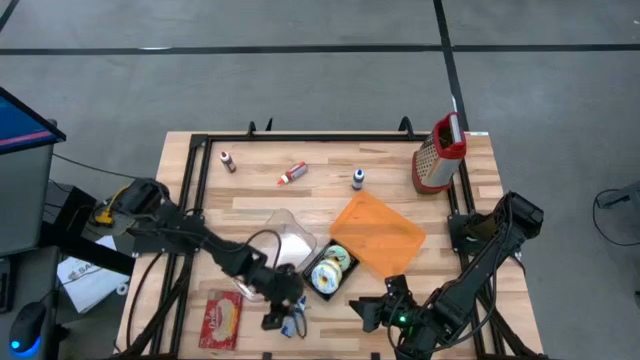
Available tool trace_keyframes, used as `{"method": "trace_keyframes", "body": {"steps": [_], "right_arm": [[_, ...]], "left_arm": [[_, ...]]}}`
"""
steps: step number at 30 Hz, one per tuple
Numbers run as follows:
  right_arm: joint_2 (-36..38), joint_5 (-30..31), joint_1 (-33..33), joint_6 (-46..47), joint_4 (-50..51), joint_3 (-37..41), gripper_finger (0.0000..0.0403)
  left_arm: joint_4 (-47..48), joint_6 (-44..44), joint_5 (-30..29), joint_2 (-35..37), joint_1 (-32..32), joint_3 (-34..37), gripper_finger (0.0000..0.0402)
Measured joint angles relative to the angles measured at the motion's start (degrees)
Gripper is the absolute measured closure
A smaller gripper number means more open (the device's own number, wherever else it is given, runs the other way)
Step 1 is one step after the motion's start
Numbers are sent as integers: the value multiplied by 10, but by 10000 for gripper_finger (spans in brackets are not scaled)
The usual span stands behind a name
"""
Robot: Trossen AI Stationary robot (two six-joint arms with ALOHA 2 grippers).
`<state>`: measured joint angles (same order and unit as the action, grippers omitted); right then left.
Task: Pick & Place Food Item
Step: Put the bottom left blue food coloring bottle into the transparent bin
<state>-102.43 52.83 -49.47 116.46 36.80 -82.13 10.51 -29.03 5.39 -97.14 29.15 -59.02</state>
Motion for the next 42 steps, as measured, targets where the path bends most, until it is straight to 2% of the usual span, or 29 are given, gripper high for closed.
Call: {"method": "trace_keyframes", "body": {"steps": [6,8,13,15,17,21,26,29,33,37,40,42], "right_arm": [[0,0,0,1,0,0,186],[0,0,0,1,0,0,186],[0,0,1,1,2,0,186],[0,0,1,-10,-2,0,186],[0,0,1,-48,-31,0,186],[0,-36,12,-211,-148,0,186],[0,-151,62,-425,-257,0,186],[-1,-246,103,-545,-286,0,186],[-22,-352,151,-714,-303,-9,186],[-78,-450,180,-893,-312,-61,186],[-140,-495,188,-1006,-289,-127,186],[-186,-502,192,-1072,-247,-184,186]], "left_arm": [[-22,44,6,5,-42,0,237],[-41,49,25,9,-41,0,239],[-58,74,67,11,26,-21,240],[-48,71,59,12,56,-38,240],[-29,61,25,19,85,-55,240],[-7,28,-83,67,136,-70,240],[59,-16,-230,156,187,-70,241],[90,-20,-305,200,211,-70,241],[123,-39,-350,233,230,-70,241],[148,-48,-381,250,246,-69,241],[166,-59,-395,256,250,-69,241],[174,-64,-396,256,251,-69,241]]}}
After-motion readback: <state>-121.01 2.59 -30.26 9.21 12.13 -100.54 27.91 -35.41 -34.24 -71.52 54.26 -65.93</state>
